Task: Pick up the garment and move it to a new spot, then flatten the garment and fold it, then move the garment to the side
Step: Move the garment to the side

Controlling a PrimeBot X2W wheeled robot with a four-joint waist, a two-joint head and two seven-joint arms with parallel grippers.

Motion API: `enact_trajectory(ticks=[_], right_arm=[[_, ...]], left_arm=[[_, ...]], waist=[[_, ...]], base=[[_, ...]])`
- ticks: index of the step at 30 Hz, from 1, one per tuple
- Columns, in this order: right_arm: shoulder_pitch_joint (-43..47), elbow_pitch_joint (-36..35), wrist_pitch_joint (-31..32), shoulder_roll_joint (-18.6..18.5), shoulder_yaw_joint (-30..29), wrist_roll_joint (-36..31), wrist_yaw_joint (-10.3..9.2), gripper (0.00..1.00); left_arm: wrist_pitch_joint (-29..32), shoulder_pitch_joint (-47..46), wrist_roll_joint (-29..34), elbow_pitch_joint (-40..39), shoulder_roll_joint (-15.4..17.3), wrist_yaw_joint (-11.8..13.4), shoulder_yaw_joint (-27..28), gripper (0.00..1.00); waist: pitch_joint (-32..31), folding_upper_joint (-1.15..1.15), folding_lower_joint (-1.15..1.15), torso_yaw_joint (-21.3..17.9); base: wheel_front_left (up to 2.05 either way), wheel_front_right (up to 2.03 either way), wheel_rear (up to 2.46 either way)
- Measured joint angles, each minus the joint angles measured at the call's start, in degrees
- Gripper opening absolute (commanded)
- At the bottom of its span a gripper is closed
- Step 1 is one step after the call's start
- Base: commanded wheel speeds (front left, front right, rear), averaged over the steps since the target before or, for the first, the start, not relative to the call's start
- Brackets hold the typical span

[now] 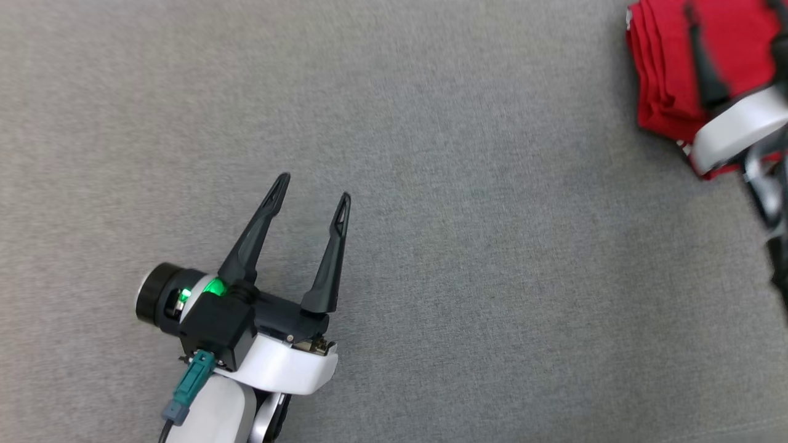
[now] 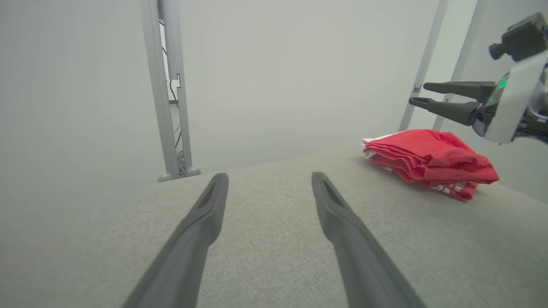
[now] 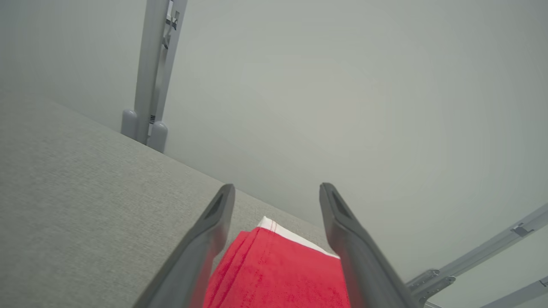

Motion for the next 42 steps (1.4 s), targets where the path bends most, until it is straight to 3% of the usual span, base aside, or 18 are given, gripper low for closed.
enact_trajectory(ticks=[7, 11, 17, 22, 28, 42], right_arm=[[10.1, -10.4, 0.0, 3.8, 5.0, 9.2, 0.0, 1.0], [14.7, -15.5, 0.0, 5.3, 4.5, 11.1, 0.0, 1.0], [26.2, -23.1, 0.0, 8.9, 0.9, 12.5, 0.0, 1.0], [34.5, -29.8, 0.0, 12.7, -5.1, 12.4, 0.0, 1.0], [43.3, -30.7, 0.0, 14.8, -9.7, 11.7, -0.01, 1.0], [54.6, -33.5, 0.0, 16.5, -13.2, 11.1, -0.01, 1.0]], left_arm=[[-0.5, 3.0, -5.4, 4.5, -1.1, 2.3, 2.5, 1.0], [-0.8, 4.0, -8.3, 6.4, -1.6, 2.9, 3.8, 1.0], [-1.2, 6.2, -11.2, 8.6, -2.0, 3.6, 6.0, 1.0], [-1.3, 8.8, -10.2, 7.9, -2.2, 3.6, 8.3, 1.0], [-1.3, 12.2, -8.3, 6.3, -2.3, 1.5, 10.3, 1.0], [-1.3, 19.6, -3.5, 5.5, -2.4, -2.4, 13.8, 1.0]], waist=[[-6.1, 0.0, 0.0, 2.3], [-8.3, 0.0, 0.0, 3.3], [-12.8, 0.0, 0.0, 5.2], [-16.3, 0.0, 0.0, 6.2], [-19.9, 0.0, 0.0, 7.4], [-25.1, 0.0, 0.0, 8.2]], base=[[0.0, 0.0, 0.0], [0.0, 0.0, 0.0], [0.0, 0.0, 0.0], [0.0, 0.0, 0.0], [0.0, 0.0, 0.0], [0.0, 0.0, 0.0]])
